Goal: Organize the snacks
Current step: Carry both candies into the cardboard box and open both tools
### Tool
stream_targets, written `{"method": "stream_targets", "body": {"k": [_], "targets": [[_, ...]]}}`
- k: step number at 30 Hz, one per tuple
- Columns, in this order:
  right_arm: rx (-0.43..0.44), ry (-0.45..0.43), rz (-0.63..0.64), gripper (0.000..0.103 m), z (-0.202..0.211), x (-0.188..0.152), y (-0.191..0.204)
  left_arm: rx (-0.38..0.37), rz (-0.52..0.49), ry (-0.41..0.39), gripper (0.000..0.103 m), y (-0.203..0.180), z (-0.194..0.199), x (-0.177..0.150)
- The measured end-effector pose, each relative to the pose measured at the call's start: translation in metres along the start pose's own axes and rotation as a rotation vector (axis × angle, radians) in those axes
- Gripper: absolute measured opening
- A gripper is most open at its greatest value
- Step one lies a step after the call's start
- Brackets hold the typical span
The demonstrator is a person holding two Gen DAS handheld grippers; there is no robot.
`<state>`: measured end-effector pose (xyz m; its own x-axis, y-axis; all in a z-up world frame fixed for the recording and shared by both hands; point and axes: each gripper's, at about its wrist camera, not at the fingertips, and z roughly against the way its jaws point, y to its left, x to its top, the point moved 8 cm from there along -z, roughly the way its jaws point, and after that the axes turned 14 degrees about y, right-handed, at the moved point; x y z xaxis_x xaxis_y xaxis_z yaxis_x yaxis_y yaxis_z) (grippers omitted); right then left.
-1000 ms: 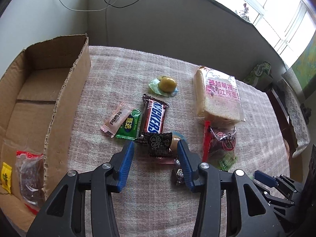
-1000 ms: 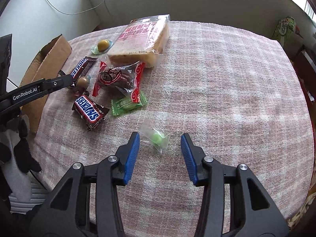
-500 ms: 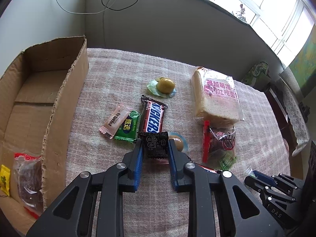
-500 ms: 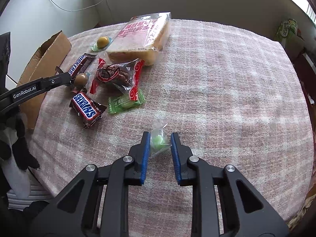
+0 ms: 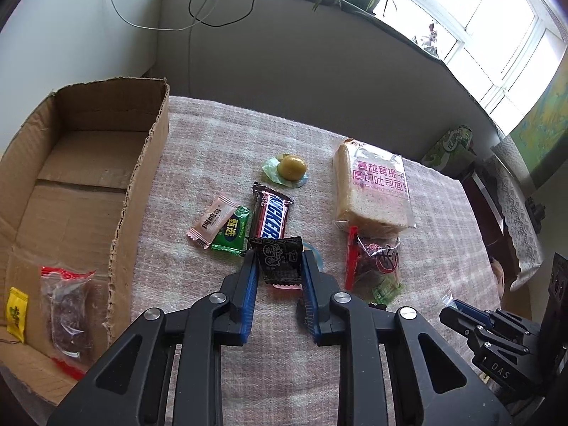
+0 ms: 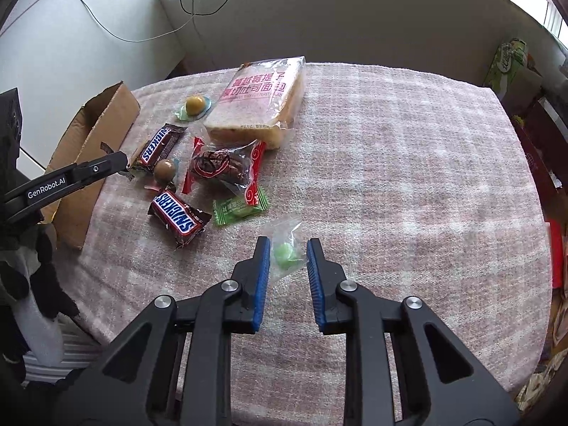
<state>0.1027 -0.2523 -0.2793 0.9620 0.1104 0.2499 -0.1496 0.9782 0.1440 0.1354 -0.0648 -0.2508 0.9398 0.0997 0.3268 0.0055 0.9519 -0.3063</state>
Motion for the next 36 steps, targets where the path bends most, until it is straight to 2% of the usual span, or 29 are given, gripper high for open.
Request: {"method": "stream_targets", "body": {"k": [6, 12, 24, 36], "targets": [[0.022, -0.041, 0.035, 0.022, 0.019, 0.019, 0.020, 0.003, 0.000, -0.035, 0.022, 0.004, 0.023, 0.007], [0.048, -0.074, 0.103, 0.022, 0.032, 0.040, 0.055, 0.022, 0.018, -0.072, 0.022, 0.022, 0.048, 0.012], [0.123, -0.107, 0.278, 0.022, 0.038, 0.084, 0.155, 0.097, 0.106, -0.123, 0.022, 0.083, 0.082, 0.010], [0.180, -0.088, 0.418, 0.022, 0.019, 0.110, 0.250, 0.180, 0.163, -0.079, 0.022, 0.141, 0.091, 0.005]]}}
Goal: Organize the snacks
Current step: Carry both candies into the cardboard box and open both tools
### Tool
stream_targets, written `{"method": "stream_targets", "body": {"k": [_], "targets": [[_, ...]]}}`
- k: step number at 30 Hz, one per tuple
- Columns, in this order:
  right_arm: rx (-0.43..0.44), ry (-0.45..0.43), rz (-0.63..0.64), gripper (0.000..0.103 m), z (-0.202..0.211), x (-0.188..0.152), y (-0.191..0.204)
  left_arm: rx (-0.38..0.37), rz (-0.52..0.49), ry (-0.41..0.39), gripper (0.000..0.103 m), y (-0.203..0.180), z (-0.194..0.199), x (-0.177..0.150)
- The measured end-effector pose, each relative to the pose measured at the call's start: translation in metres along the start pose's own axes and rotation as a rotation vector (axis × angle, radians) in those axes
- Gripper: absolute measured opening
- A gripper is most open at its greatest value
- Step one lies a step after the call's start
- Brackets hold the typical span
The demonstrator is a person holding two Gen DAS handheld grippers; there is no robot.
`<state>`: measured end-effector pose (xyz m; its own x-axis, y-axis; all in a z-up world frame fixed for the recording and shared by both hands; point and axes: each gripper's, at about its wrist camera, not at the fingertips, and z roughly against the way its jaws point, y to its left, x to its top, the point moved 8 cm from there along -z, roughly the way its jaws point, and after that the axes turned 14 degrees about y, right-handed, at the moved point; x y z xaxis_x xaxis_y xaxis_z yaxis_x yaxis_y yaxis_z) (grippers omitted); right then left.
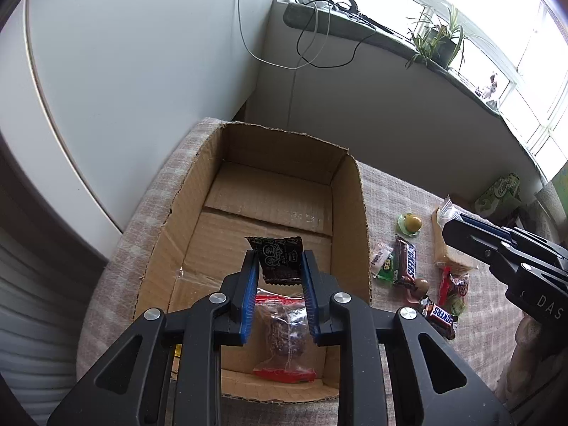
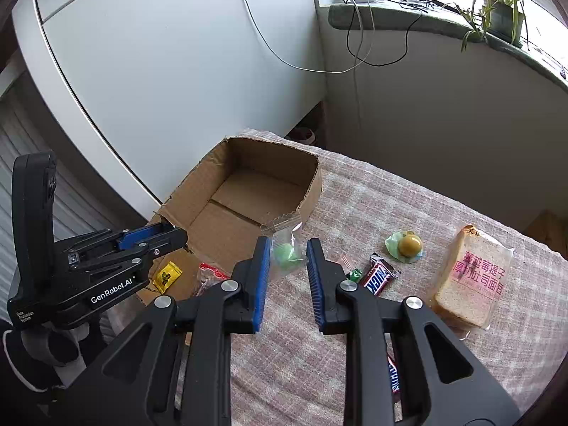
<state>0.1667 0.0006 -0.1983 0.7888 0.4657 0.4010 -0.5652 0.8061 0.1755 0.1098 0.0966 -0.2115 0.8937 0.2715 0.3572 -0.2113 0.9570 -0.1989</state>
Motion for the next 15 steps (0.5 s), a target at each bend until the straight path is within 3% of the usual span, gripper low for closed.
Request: {"method": "stream_targets", "body": {"k": [15], "targets": [[0.017, 0.073, 0.057, 0.022, -0.048, 0.024, 0.040, 0.040, 0.035, 0.062, 0.022, 0.039, -0.016, 0.006]]}}
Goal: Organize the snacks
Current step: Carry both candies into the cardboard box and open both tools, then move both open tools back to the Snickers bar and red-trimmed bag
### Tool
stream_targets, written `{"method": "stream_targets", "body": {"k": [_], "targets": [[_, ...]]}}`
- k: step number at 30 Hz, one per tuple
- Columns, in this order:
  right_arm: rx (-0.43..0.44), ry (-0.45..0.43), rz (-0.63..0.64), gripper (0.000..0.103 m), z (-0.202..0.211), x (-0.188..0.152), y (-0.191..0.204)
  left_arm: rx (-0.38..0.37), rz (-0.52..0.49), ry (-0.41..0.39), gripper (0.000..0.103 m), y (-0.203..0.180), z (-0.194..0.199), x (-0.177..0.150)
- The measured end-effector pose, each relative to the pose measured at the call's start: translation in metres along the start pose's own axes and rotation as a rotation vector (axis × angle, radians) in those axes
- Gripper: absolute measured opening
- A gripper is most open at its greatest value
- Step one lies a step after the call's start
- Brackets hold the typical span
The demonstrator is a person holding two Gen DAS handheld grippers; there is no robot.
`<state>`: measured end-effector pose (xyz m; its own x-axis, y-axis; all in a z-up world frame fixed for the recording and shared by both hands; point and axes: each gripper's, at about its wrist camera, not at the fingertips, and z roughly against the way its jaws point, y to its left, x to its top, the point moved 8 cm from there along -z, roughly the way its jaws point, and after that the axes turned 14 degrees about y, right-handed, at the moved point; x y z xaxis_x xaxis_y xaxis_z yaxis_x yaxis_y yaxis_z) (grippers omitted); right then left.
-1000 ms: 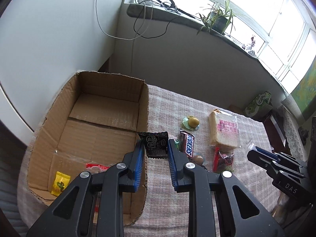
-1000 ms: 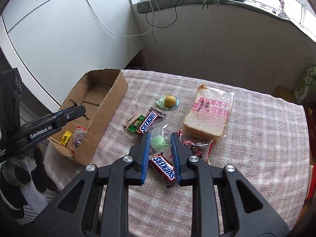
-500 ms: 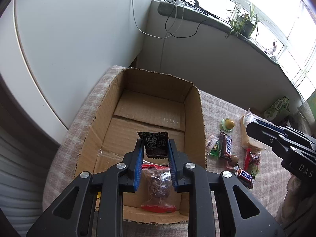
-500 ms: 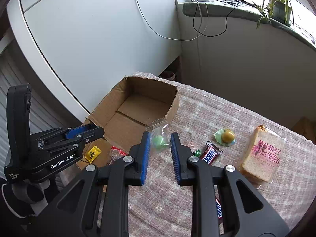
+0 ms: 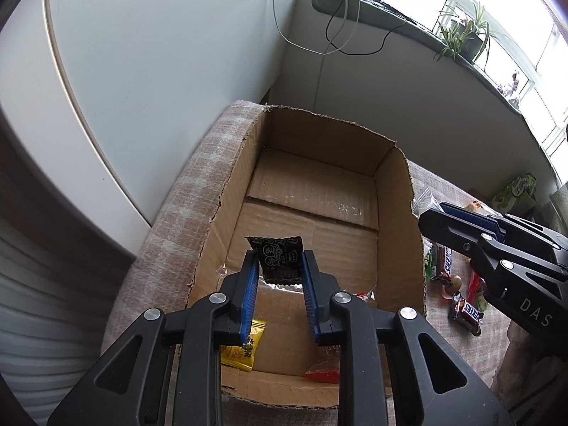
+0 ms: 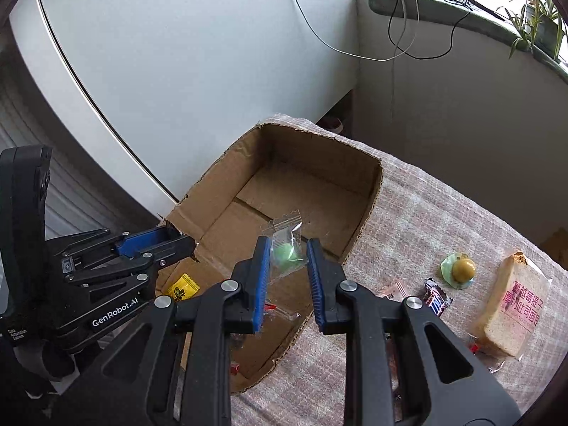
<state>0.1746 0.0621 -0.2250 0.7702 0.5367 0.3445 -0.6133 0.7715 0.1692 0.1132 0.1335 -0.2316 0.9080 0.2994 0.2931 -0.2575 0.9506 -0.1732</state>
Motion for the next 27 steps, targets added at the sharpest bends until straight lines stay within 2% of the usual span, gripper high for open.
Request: {"method": "stream_targets", "body": {"k": [7, 9, 11, 12, 22, 27], "targets": [[0.000, 0.010, 0.016, 0.022, -0.005, 0.005, 0.006, 0.006, 0.001, 0.010, 0.023, 0.001, -0.004, 0.000], [-0.004, 0.011, 0.018, 0.030, -0.005, 0.005, 0.008, 0.002, 0.002, 0.017, 0.023, 0.001, -0.005, 0.001], [-0.011, -0.001, 0.016, 0.048, -0.002, 0.005, 0.008, 0.003, 0.002, 0.018, 0.029, 0.000, -0.006, 0.001], [-0.011, -0.005, 0.012, 0.051, -0.001, 0.005, 0.007, 0.004, 0.003, 0.013, 0.033, 0.000, -0.005, 0.001], [-0.008, -0.018, -0.014, 0.052, 0.012, -0.003, -0.006, -0.009, 0.004, -0.001, 0.033, -0.002, 0.000, -0.001], [-0.001, -0.038, -0.038, 0.052, 0.031, -0.020, -0.021, -0.029, -0.003, -0.014, 0.033, -0.008, 0.010, -0.006]]}}
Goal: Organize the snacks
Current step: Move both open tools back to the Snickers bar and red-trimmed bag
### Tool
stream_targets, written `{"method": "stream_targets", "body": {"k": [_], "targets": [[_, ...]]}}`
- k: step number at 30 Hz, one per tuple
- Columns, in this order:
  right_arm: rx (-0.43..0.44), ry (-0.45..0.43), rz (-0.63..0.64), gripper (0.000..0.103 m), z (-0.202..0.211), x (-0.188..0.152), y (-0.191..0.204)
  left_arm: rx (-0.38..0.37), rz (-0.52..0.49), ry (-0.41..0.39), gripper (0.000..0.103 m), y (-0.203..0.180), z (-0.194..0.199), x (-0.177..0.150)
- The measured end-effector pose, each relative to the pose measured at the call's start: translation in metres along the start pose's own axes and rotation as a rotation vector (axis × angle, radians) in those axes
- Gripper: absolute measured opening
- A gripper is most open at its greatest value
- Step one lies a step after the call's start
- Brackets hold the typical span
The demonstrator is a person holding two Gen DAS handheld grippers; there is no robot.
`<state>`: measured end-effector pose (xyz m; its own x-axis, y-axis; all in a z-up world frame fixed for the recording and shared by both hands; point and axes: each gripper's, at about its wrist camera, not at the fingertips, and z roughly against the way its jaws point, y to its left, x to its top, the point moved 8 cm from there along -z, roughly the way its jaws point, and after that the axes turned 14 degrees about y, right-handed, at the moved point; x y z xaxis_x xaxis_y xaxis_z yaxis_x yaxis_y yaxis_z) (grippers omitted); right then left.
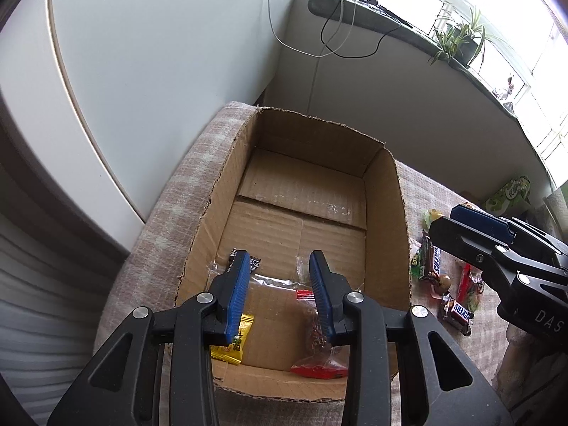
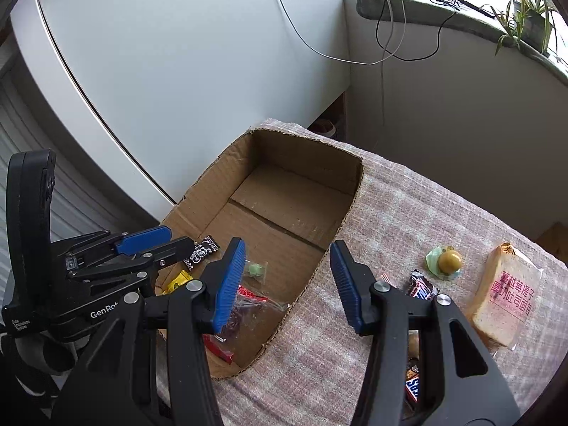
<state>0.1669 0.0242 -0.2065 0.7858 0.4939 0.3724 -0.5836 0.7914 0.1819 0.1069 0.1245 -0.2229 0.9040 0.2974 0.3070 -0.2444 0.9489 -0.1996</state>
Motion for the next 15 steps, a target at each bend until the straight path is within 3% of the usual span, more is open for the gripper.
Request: {"method": "stream_targets", "body": {"k": [7, 15], "targets": [[-0.026, -0.014, -0.127, 0.052, 0.035, -0.047, -0.064, -0.029, -0.075, -0.011, 0.033, -0.033, 0.012, -0.015], [-0.116, 0.046, -0.318, 0.067, 0.050, -0.112, -0.150, -0.107, -0.195, 0.034, 0.046, -0.099, 0.012, -0.034]]}}
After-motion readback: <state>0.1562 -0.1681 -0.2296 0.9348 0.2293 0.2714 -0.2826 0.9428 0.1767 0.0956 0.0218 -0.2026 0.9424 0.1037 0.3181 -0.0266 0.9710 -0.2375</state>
